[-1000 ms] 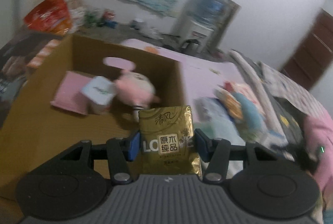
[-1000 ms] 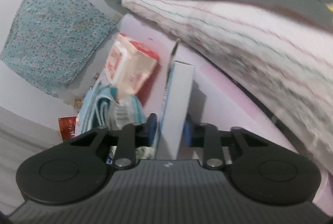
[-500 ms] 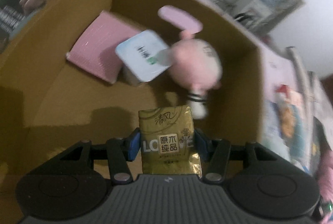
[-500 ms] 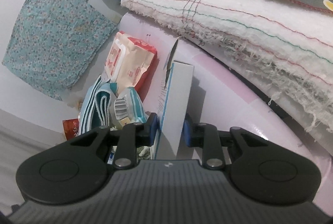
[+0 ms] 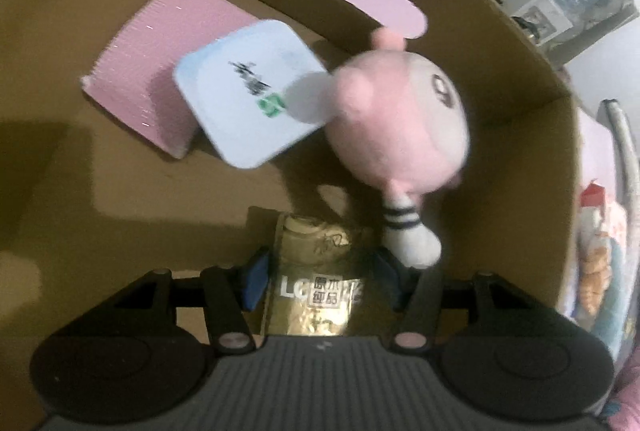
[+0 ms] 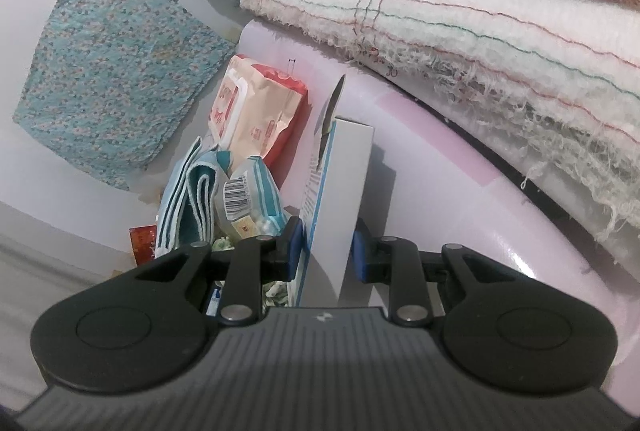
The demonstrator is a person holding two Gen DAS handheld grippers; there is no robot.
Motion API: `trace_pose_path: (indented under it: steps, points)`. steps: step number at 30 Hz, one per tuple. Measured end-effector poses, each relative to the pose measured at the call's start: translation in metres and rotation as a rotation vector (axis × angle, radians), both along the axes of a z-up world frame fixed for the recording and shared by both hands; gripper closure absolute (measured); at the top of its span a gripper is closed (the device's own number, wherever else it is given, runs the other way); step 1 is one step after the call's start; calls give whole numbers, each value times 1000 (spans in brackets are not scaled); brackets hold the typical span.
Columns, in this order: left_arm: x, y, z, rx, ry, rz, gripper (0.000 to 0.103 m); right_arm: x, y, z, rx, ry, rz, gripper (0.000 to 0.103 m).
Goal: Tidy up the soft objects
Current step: 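Open the left tool to drop the pouch into the box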
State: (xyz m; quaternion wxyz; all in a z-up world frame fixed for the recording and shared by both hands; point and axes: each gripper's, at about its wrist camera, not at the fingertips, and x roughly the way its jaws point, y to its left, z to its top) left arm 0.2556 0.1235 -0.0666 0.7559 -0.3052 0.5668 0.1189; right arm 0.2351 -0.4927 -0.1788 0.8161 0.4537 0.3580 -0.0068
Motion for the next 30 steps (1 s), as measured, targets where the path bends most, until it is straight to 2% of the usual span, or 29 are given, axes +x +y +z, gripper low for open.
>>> trace_pose_path:
  steps: [5, 9, 11, 19, 22, 26, 30]
  points:
    - [-4, -4, -2, -108, -50, 6, 37, -3, -2, -2, 9, -6, -2, 78]
    - [-8, -10, 6, -98, -88, -21, 23, -3, -2, -1, 4, -12, -4, 79]
    - [-13, -13, 13, -93, -103, -42, 19, -3, -1, 0, -2, -17, -7, 79]
    - [-53, -17, 50, -42, -125, -111, 19, -9, -4, 11, -3, -50, -35, 84]
    - [-55, -16, 67, -32, -186, -137, 19, -16, -8, 17, 5, -67, -44, 84]
    - [-90, -9, 92, 7, -281, -136, 19, -30, -14, 28, 32, -100, -57, 85]
    - [-121, 1, 111, 36, -354, -96, 19, -43, -18, 43, 65, -137, -55, 85]
